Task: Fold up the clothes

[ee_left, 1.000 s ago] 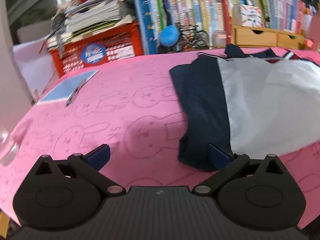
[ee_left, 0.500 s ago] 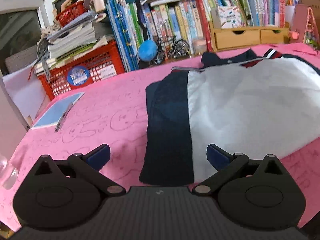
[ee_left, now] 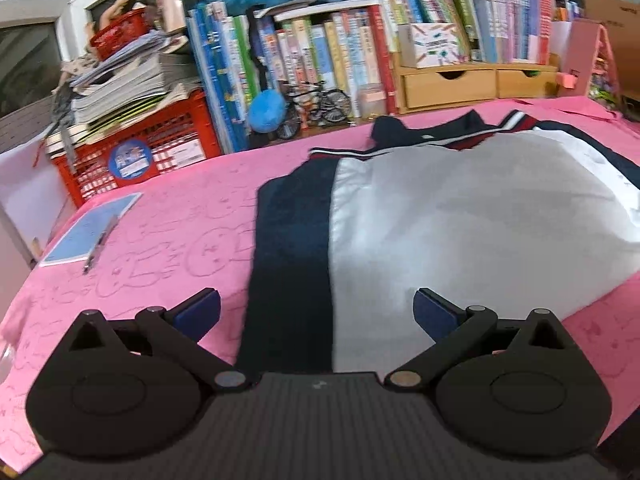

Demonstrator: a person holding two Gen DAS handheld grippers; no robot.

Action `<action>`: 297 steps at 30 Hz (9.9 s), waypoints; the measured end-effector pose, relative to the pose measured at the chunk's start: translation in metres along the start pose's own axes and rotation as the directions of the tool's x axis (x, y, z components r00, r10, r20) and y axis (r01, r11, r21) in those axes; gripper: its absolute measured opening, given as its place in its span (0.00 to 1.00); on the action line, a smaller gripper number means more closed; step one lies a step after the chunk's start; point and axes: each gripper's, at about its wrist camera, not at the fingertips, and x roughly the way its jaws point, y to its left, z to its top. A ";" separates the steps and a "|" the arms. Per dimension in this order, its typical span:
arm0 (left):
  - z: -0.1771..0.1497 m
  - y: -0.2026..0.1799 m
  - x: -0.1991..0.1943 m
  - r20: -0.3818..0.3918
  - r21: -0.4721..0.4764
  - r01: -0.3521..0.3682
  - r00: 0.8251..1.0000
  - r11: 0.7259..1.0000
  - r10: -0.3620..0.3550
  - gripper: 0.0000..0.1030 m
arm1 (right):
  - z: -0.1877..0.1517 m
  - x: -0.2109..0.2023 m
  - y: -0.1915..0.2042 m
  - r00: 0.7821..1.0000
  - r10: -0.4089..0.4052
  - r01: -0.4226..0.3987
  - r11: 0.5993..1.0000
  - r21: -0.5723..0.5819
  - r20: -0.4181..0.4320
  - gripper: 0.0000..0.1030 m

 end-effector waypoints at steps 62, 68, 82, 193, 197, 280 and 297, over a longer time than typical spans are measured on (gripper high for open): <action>-0.001 -0.005 -0.002 0.074 -0.096 0.113 0.992 0.989 -0.106 1.00 | 0.069 0.016 0.019 0.822 0.540 -0.526 0.602 0.601 0.180 0.16; -0.033 0.080 -0.013 0.030 -0.272 -0.074 0.996 0.959 0.085 1.00 | 0.126 -0.098 0.151 0.645 0.686 -0.739 0.672 0.046 0.336 0.15; -0.073 0.146 -0.021 0.000 -0.443 -0.086 0.995 0.892 0.095 1.00 | 0.090 -0.186 0.297 0.478 0.870 -0.774 0.481 -0.412 0.117 0.15; -0.031 0.059 0.036 -0.016 -0.189 0.085 0.996 0.978 -0.090 1.00 | 0.053 -0.090 0.132 0.631 0.775 -0.732 0.590 -0.340 -0.014 0.66; -0.035 0.064 0.035 -0.006 -0.215 0.101 0.994 0.971 -0.105 1.00 | 0.098 -0.076 0.101 0.532 0.845 -0.827 0.533 -0.179 0.061 0.66; -0.013 0.016 0.048 0.040 -0.061 0.269 0.963 0.961 -0.267 1.00 | 0.186 0.086 0.215 0.381 0.924 -0.917 0.377 0.128 0.013 0.41; -0.031 0.053 0.036 -0.017 -0.133 0.126 0.992 0.983 -0.129 1.00 | 0.091 -0.046 0.188 0.423 0.891 -0.902 0.397 -0.168 -0.165 0.64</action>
